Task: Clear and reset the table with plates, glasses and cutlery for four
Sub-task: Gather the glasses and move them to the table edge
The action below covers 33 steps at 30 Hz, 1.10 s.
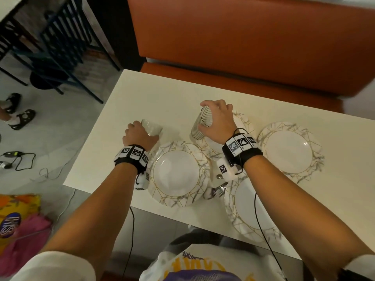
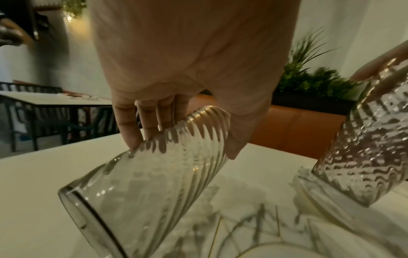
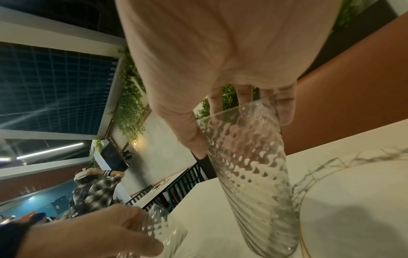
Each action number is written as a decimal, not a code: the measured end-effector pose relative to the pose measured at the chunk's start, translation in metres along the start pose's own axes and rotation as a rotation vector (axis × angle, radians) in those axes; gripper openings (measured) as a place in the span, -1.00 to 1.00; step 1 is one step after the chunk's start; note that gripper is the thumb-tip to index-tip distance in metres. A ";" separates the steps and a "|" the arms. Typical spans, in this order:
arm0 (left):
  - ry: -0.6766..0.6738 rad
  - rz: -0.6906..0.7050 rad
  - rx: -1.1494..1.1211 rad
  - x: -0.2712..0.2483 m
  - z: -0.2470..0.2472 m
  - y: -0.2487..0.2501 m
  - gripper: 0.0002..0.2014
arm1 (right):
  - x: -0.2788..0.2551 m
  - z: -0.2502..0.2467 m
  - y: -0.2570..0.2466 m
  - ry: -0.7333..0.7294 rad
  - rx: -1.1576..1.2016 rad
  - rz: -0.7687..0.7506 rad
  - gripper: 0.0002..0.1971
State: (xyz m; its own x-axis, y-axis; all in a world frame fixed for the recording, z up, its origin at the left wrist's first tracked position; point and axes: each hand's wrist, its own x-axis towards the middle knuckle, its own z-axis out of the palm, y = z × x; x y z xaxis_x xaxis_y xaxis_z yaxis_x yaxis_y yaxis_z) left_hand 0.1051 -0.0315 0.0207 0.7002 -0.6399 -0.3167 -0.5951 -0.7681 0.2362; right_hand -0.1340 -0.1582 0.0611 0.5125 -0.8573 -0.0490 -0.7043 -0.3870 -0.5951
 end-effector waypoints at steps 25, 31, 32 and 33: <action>-0.326 0.840 -0.237 -0.212 0.099 0.403 -0.07 | -0.191 -0.226 0.280 0.480 0.071 0.604 -0.27; -0.453 0.895 -0.220 -0.287 0.172 0.493 -0.04 | -0.253 -0.278 0.377 0.511 0.004 0.797 -0.18; -0.472 0.901 -0.217 -0.298 0.184 0.505 -0.05 | -0.260 -0.284 0.393 0.521 -0.005 0.817 -0.12; -0.489 0.906 -0.214 -0.308 0.195 0.516 -0.06 | -0.266 -0.289 0.408 0.530 -0.008 0.836 -0.08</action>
State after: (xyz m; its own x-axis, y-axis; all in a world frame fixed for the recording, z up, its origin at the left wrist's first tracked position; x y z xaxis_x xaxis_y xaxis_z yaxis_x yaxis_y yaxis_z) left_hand -0.4943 -0.2262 0.0613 -0.2361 -0.9348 -0.2653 -0.7011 -0.0251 0.7126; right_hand -0.6993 -0.1856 0.0631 -0.4356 -0.8962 -0.0845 -0.7435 0.4111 -0.5275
